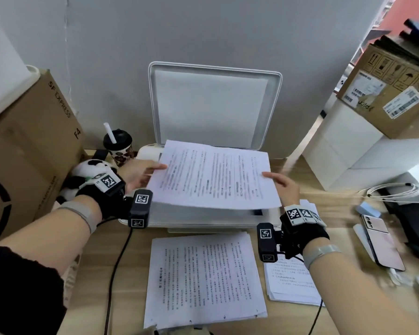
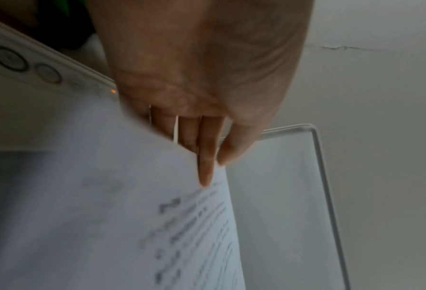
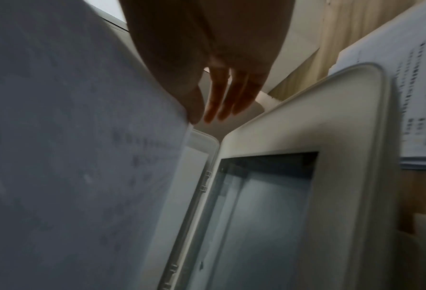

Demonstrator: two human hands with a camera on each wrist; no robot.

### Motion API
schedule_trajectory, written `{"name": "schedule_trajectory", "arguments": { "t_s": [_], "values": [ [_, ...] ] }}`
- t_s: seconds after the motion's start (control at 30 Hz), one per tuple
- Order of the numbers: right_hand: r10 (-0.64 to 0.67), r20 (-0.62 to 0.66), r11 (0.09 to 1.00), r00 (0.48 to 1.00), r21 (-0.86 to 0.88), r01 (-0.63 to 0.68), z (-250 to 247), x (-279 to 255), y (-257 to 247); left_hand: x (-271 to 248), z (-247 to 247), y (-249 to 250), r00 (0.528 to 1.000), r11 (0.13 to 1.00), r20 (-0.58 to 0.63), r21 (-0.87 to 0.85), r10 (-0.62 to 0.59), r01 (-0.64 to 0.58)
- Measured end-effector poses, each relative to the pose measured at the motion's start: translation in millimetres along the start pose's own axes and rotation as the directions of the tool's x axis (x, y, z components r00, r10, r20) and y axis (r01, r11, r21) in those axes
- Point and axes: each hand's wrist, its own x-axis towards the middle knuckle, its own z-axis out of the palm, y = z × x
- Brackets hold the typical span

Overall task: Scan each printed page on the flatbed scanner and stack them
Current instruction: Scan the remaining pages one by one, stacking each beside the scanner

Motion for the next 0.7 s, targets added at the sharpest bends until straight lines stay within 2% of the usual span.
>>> {"name": "schedule_trajectory", "arguments": {
  "t_s": [0.07,0.13,0.27,0.5,0.63,0.7],
  "values": [
    [0.120,0.018,0.993,0.993,-0.009,-0.120,-2.1,-6.8,10.1,-8.5,5.2,-13.5,1.000,0.987,-0.012,0.157,-0.012,0.014],
    [0.193,0.021,0.980,0.981,-0.044,-0.192,-3.2,-12.2,18.3,-5.0,6.8,-30.5,0.998,0.974,-0.068,0.225,0.007,0.009],
    [0.183,0.001,0.964,0.983,-0.195,-0.180,-6.9,-24.4,26.6,-0.7,12.0,-53.5,0.977,0.940,-0.185,0.338,0.107,-0.039],
    [0.266,0.073,0.896,0.961,-0.387,-0.219,-20.9,-33.9,27.5,-0.7,19.6,-71.7,0.950,0.980,-0.277,0.174,0.144,-0.098],
    [0.219,0.005,0.911,0.976,-0.360,-0.202,-34.3,-38.9,33.2,3.8,25.2,-75.2,0.948,0.994,-0.299,0.061,0.107,-0.093],
    [0.231,-0.042,0.927,0.972,-0.293,-0.233,-40.3,-42.4,42.3,3.5,37.2,-73.4,0.942,0.993,-0.313,0.036,0.121,-0.116]
  ]
}}
